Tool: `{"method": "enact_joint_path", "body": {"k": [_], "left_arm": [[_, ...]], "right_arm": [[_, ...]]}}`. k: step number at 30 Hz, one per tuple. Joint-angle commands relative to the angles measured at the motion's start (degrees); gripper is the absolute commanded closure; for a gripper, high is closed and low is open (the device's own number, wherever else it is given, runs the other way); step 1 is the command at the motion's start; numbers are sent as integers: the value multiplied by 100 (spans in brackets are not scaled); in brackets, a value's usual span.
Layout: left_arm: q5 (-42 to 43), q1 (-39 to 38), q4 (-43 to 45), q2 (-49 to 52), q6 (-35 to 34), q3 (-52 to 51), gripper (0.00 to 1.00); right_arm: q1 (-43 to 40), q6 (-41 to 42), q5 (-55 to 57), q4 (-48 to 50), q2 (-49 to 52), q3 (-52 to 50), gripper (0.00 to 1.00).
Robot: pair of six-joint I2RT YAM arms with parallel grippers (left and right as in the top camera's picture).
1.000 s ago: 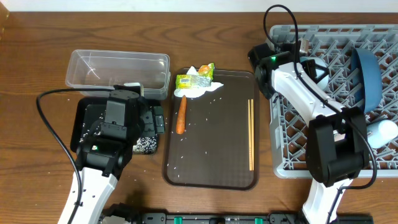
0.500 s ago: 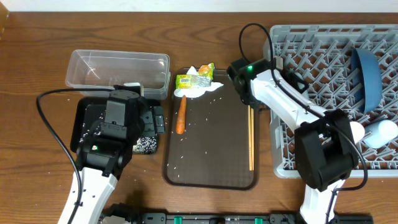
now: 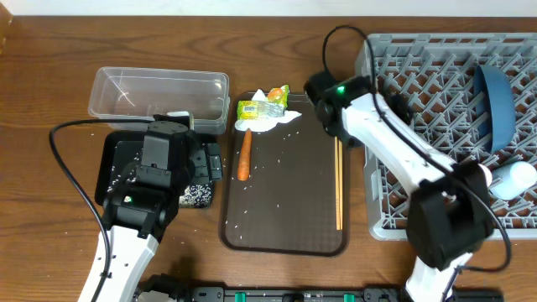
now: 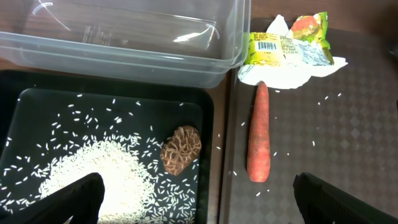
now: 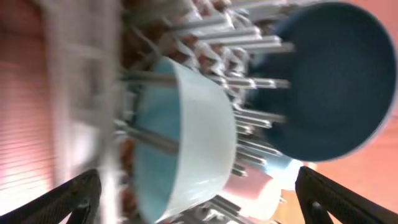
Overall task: Sort waste into correct bins and load items into the dishwasher rack
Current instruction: 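Reach the right gripper to the wooden chopsticks and grasp one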
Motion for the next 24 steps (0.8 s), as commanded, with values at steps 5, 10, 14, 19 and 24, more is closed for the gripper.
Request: {"method": "enact_joint_path", "body": {"k": [5,10,14,19,24], "left_arm": [[-9,31,-4,11,11,114,2],[-9,31,-4,11,11,114,2],[-9,31,-4,11,11,114,2],[-9,31,-4,11,11,114,2],[-9,31,-4,11,11,114,2]], "right_arm": [[79,-833,-3270,699,-894,350,10],[90,-841,-5501,1088,-800,223,50],[238,-470,-5652,1458,-503,20,64],[387,216,-5139,1207,-66,-66,66],[356,719,-4612,708,256,-146,57]]}}
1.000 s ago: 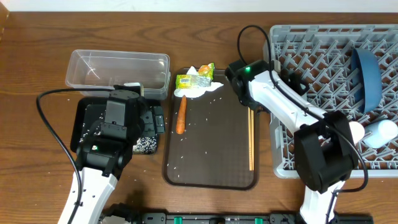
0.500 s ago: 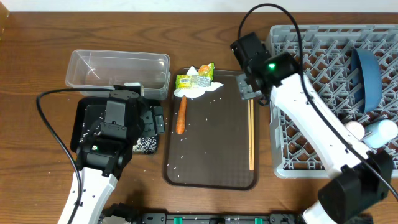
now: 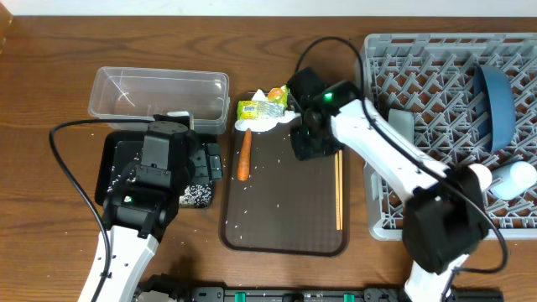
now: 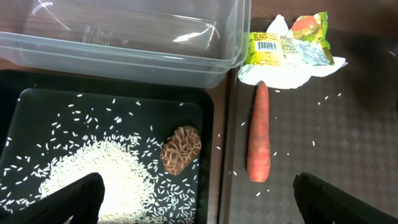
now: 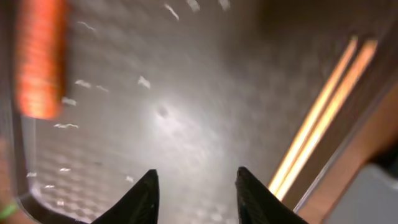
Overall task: Sort waste into correct bins and load items into the dishwasher rack
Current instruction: 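Reach the right gripper to the wooden chopsticks and grasp one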
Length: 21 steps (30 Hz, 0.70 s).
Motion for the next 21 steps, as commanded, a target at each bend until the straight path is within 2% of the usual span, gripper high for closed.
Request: {"method": "enact_joint_path", "body": {"k": [1,5,21], "left_arm": [[-7,31,-7,13,11,114,2],[-7,31,-7,13,9,114,2],[-7,31,-7,13,11,114,2]], "right_arm": [[-22,525,481,-79,166,-103,57],[-136,684,752,42,304,-254,57],[-415,872,616,555,369,-1147,59]]}}
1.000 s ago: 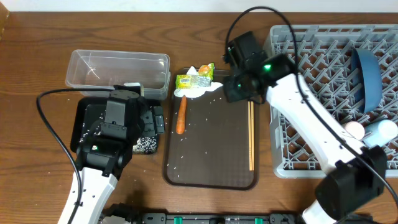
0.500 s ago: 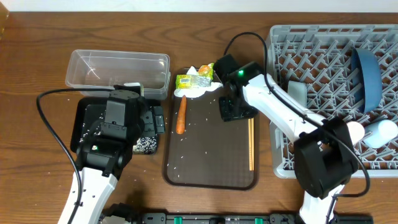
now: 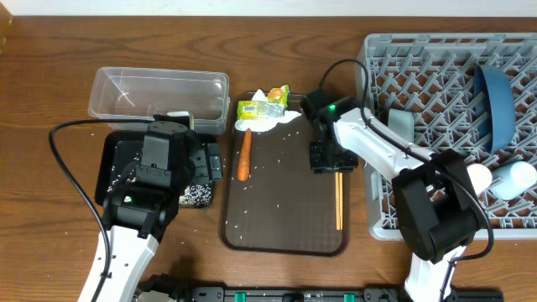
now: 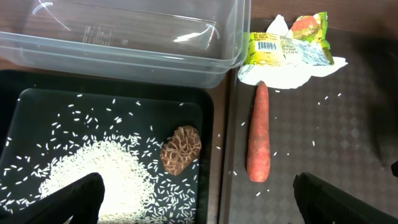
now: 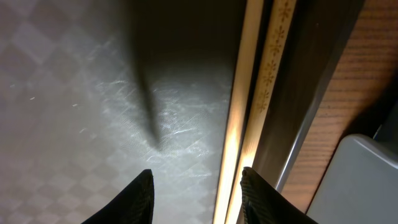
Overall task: Sort waste into correct bins and load items into the dishwasher rack
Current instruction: 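Reach the right gripper to the wooden chopsticks and grasp one, then lift the chopstick and stand it in the dish rack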
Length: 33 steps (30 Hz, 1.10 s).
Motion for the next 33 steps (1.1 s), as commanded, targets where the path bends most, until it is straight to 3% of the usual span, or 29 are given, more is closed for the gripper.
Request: {"method": "enact_joint_path", "body": {"k": [1,11,17,19,24,33], "left_arm": [[-7,31,-7,13,11,114,2],[-7,31,-7,13,11,114,2],[-7,31,-7,13,11,114,2],[-7,31,-7,13,11,114,2],[-7,31,-7,13,11,114,2],[-7,31,-7,13,11,114,2]], "right_arm": [[-90,120,4,109,70,-111,59],[-83,107,-258,391,70,-525,63],[-72,-136,-669,636,70,-656,82],[-72,-133,-671,634,68,-645,98],[-83,-350,-507,496,-70,-348,99],[-264,-1049,-621,203,-1231,662,99]]}}
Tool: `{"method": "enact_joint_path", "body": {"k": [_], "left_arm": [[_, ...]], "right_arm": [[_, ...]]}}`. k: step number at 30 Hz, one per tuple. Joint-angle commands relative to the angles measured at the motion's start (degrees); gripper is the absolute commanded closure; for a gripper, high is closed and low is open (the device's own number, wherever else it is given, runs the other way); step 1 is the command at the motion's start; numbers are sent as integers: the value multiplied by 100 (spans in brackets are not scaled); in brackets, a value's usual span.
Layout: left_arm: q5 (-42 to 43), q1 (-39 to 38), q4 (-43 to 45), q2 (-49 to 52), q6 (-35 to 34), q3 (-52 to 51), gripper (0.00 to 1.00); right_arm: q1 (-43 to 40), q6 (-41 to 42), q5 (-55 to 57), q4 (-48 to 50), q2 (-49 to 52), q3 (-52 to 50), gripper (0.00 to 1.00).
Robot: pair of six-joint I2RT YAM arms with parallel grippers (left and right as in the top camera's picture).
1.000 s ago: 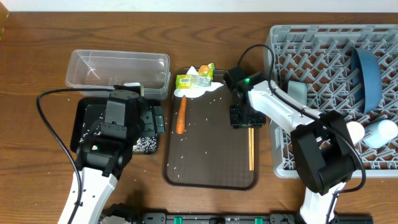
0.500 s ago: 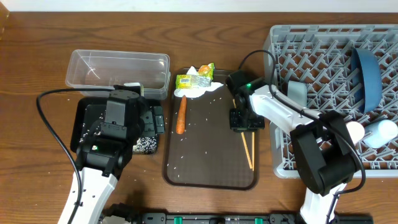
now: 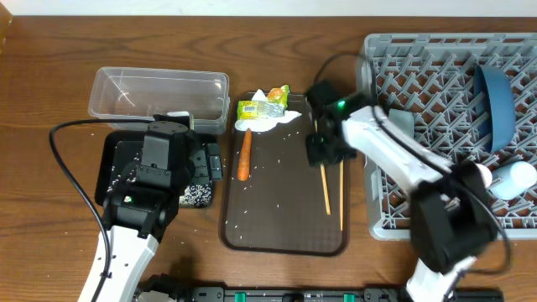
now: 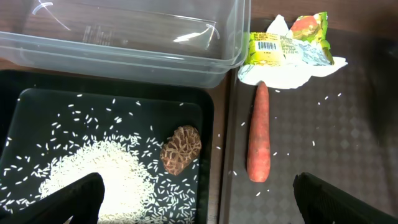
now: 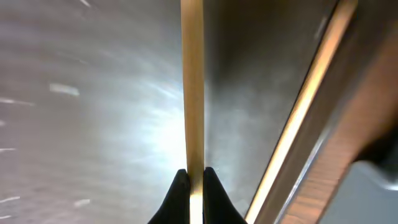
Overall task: Sort waste into correct bins and load items into the dishwasher rack
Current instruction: 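Lift the chopstick and stand it in the dish rack, then return the right gripper to the brown tray and grasp the other chopstick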
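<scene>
My right gripper [image 3: 322,153] [image 5: 194,186] is shut on one wooden chopstick [image 3: 325,190] [image 5: 193,81] over the brown tray [image 3: 277,210]; the stick slants away from the second chopstick [image 3: 341,195] [image 5: 305,106], which lies along the tray's right edge. A carrot [image 3: 244,155] [image 4: 259,134] lies at the tray's left, below a green-yellow wrapper [image 3: 263,107] [image 4: 289,46] on a white napkin [image 4: 273,74]. My left gripper [image 3: 201,166] [image 4: 198,202] hangs open over the black bin [image 4: 205,118] of rice with a mushroom [image 4: 181,149]. The grey dish rack [image 3: 419,92] stands at the right.
A clear plastic container [image 3: 159,96] sits behind the black bin. In the rack stand a dark blue bowl [image 3: 495,105] and a pale bowl [image 3: 516,180]. Rice grains are scattered over the brown tray.
My right gripper, open over the two chopsticks at the tray's right edge, is now shut on one. That stick has swung left, apart from the other. The left arm is unchanged.
My right gripper was open at the rack, facing the bowls. Then it hung open over the middle of the tray, then low over the pair of chopsticks. Now it holds one of them. The left gripper stayed open over the black bin throughout.
</scene>
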Motion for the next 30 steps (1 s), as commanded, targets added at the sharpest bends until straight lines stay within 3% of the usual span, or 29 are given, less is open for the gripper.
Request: {"method": "enact_joint_path", "body": {"k": [1,8,17,30], "left_arm": [[-7,31,-7,13,11,114,2],[-7,31,-7,13,11,114,2],[-7,31,-7,13,11,114,2],[-7,31,-7,13,11,114,2]], "right_arm": [[-271,-326,-24,-55,-737,474,99],[-1735,-894,334,-546,-1521,979,99],[-3348,-1746,1578,-417,-1445,894,99],[-3429,-2157,1574,-92,-551,789,99]]}}
